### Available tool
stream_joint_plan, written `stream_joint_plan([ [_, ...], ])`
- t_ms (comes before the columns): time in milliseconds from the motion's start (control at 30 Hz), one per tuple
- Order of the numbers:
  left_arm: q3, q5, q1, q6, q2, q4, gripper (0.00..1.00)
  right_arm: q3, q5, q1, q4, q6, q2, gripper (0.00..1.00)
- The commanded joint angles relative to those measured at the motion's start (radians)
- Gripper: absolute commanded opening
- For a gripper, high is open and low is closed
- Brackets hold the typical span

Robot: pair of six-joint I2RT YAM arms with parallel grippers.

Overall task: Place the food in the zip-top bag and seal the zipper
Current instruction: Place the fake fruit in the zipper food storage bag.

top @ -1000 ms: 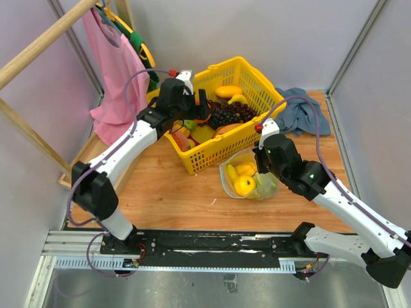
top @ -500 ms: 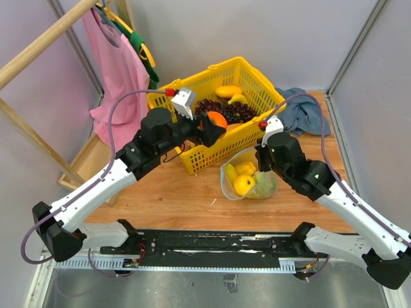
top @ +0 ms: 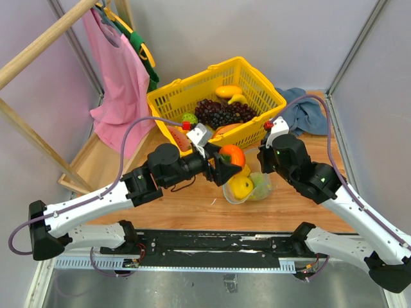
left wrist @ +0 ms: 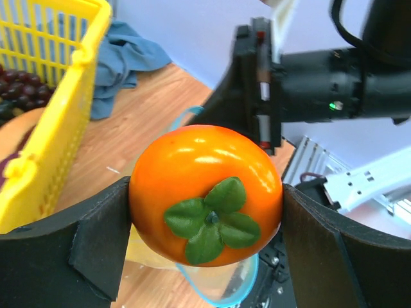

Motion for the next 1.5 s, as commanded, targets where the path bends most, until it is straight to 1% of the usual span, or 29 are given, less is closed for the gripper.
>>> stream_joint_plan([
  [0,-0.027,-0.064,-0.089,0.044,0.01,0.105,0.35,0.02,-0.006,-0.014,0.011,0.023,-0.017,0.01],
  [200,-0.01,-0.079,-0.153,0.057,0.095,0.096,0.36,0.009,-0.013,-0.014,0.003,0.029,-0.023,0.01],
  [333,0.019,-0.098,-0.161,0.065,0.163,0.065,0.36,0.005,-0.023,-0.014,0.003,0.03,-0.022,0.01],
  [433,0.03,-0.198,-0.161,0.084,0.203,0.032,0.36,0.008,-0.035,-0.015,0.0,0.029,-0.021,0.01],
  [533,0.03,-0.275,-0.163,0.108,0.229,0.033,0.38,0.005,-0.043,-0.014,0.0,0.026,-0.021,0.01],
  [667,0.032,-0.382,-0.163,0.105,0.281,0.051,0.45,0.006,-0.06,-0.014,0.0,0.023,-0.012,0.01],
  [733,0.034,-0.439,-0.162,0.096,0.31,0.069,0.5,0.002,-0.073,-0.014,0.003,0.025,-0.008,0.01],
  [800,0.037,-0.475,-0.162,0.092,0.327,0.097,0.54,-0.002,-0.08,-0.015,0.006,0.027,-0.008,0.01],
  [900,0.036,-0.487,-0.162,0.096,0.357,0.146,0.62,-0.006,-0.082,-0.014,0.009,0.034,-0.01,0.01],
  [1033,0.038,-0.501,-0.162,0.087,0.392,0.163,0.81,-0.016,-0.078,-0.014,0.016,0.04,-0.025,0.01],
  [1167,0.033,-0.491,-0.162,0.08,0.391,0.165,0.92,-0.027,-0.077,-0.015,0.023,0.048,-0.029,0.01],
  [1300,0.013,-0.473,-0.162,0.081,0.374,0.185,0.99,-0.033,-0.076,-0.014,0.028,0.053,-0.031,0.01],
  [1467,0.013,-0.444,-0.162,0.081,0.366,0.175,0.99,-0.037,-0.071,-0.014,0.029,0.054,-0.036,0.01],
])
